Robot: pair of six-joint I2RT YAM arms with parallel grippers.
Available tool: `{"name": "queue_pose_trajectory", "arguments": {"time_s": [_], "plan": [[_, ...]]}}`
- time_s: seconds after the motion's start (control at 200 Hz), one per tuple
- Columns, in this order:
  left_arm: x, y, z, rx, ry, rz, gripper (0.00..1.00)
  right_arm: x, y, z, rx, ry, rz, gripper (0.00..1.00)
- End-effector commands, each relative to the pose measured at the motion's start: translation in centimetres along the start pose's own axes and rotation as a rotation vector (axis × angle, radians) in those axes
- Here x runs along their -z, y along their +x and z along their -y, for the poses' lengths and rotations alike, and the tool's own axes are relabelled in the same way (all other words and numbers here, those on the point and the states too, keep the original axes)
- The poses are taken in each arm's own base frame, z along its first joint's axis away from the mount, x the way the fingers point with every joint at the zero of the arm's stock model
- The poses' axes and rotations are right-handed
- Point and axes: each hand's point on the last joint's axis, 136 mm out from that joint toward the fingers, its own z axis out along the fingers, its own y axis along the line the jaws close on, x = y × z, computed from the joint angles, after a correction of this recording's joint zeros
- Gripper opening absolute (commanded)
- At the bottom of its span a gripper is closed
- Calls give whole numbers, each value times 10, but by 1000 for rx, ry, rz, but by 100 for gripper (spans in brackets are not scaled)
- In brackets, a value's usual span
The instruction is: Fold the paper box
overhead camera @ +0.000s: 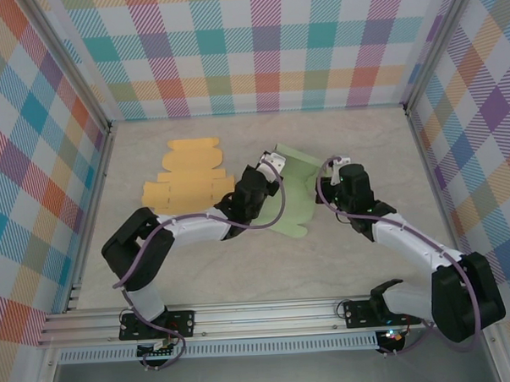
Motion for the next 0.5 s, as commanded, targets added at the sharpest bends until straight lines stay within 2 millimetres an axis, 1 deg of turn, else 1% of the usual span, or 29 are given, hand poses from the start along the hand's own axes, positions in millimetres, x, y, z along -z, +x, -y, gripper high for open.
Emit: {"name": "queue_pose_trajectory", "arguments": {"time_s": [0.0, 0.13, 0.235, 0.365, 0.41, 0.46, 0.495], "plan": [[0, -31, -24, 121, -182, 80, 8, 6, 1, -6, -46, 45, -3, 0], [1, -30, -37, 220, -276, 87, 8, 7, 4, -10, -58, 94, 10, 0], [3, -29, -46, 275, -335, 84, 8, 5, 6, -16, -72, 87, 16, 0], [4, -25, -62, 323, -427, 59, 9, 2, 6, -21, -76, 90, 13, 0], [4, -22, -62, 343, -407, 52, 9, 1, 7, -22, -78, 93, 8, 0], [2, -23, -57, 368, -343, 55, 9, 0, 8, -22, -81, 99, -2, 0], [1, -24, -49, 368, -278, 62, 13, 0, 8, -22, -85, 104, -5, 0]]}}
